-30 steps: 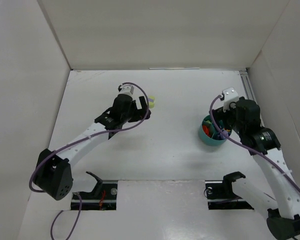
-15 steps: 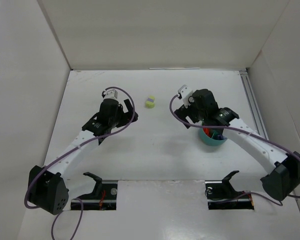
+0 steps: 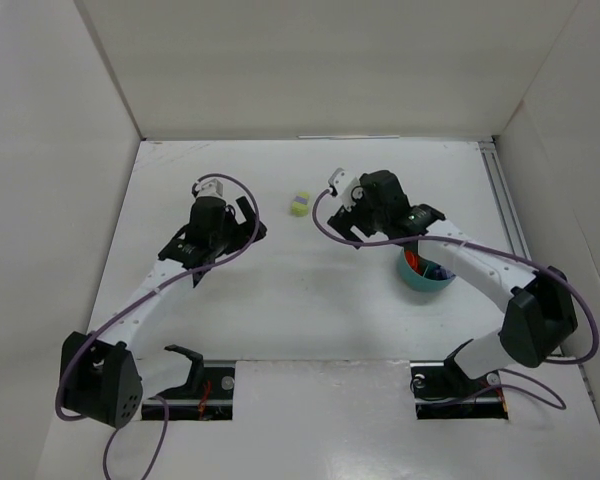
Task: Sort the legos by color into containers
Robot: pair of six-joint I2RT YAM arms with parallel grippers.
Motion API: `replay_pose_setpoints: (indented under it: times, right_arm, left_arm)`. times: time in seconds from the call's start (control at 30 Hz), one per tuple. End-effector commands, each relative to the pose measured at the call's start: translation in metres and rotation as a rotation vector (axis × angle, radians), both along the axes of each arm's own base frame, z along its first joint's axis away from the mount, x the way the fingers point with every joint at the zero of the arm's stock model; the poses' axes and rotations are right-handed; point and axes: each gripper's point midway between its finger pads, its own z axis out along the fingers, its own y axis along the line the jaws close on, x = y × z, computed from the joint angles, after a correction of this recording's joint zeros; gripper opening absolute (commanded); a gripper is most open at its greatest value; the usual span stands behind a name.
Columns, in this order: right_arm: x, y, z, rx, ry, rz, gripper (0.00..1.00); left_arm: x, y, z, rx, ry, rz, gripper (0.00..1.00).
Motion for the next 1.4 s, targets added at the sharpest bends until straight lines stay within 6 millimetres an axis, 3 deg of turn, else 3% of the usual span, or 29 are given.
replay_pose_setpoints:
  times: [0.0,0.1,0.3,0.47,0.53,0.57,0.63,0.7,0.77,0.8,0.97,1.0,1.03,1.17,1.23,1.37]
  right_arm:
    - [0.019,0.024,0.03,0.06,-0.109,0.062,1.0]
    - [0.024,0.029,0.02,0.043,-0.108,0.086,1.0]
    - [0.032,0.054,0.022,0.038,-0.142,0.184,1.0]
    - [0.039,0.079,0.002,0.012,-0.121,0.26,1.0]
    - [0.048,0.082,0.005,0.036,-0.114,0.177,1.0]
    - [0.051,0.083,-0.005,0.086,-0.06,0.087,1.0]
    - [0.06,0.081,-0.007,0.149,-0.029,-0.055,1.0]
    - [0.07,0.091,-0.011,0.271,0.037,-0.198,1.0]
    - [0.084,0.103,-0.002,0.342,0.02,-0.235,1.0]
    - [0.09,0.109,-0.015,0.372,0.057,-0.286,1.0]
    - [0.115,0.13,-0.018,0.459,0.098,-0.384,0.98]
    - [0.12,0.136,-0.009,0.478,0.099,-0.392,0.97]
    - [0.126,0.137,-0.025,0.468,0.117,-0.429,0.97]
    - [0.139,0.138,-0.047,0.475,0.135,-0.537,0.92]
    - [0.147,0.137,-0.045,0.488,0.114,-0.576,0.91]
    - [0.157,0.14,-0.071,0.437,0.141,-0.621,0.91]
  left_arm:
    - [0.004,0.006,-0.005,-0.017,0.004,0.011,1.0]
    - [0.008,0.012,-0.006,-0.031,0.009,0.024,1.0]
    - [0.011,0.015,-0.013,-0.043,0.023,0.028,1.0]
    - [0.014,0.013,-0.014,-0.041,0.026,0.015,1.0]
    - [0.016,0.012,-0.017,-0.038,0.034,0.016,1.0]
    - [0.016,0.012,-0.017,-0.038,0.034,0.016,1.0]
    - [0.018,0.01,-0.018,-0.044,0.035,0.008,1.0]
    - [0.017,0.008,-0.02,-0.054,0.047,0.007,1.0]
    - [0.017,0.008,-0.023,-0.062,0.05,0.014,1.0]
    - [0.014,0.007,-0.027,-0.065,0.062,0.007,1.0]
    - [0.005,0.009,-0.02,-0.088,0.032,0.016,1.0]
    - [0.003,0.011,-0.018,-0.094,0.021,0.03,1.0]
    - [0.0,0.012,-0.019,-0.094,0.019,0.03,1.0]
    - [-0.003,0.014,-0.005,-0.102,-0.03,0.036,1.0]
    - [-0.006,0.015,-0.001,-0.106,-0.046,0.035,1.0]
    - [-0.009,0.015,0.002,-0.119,-0.065,0.039,1.0]
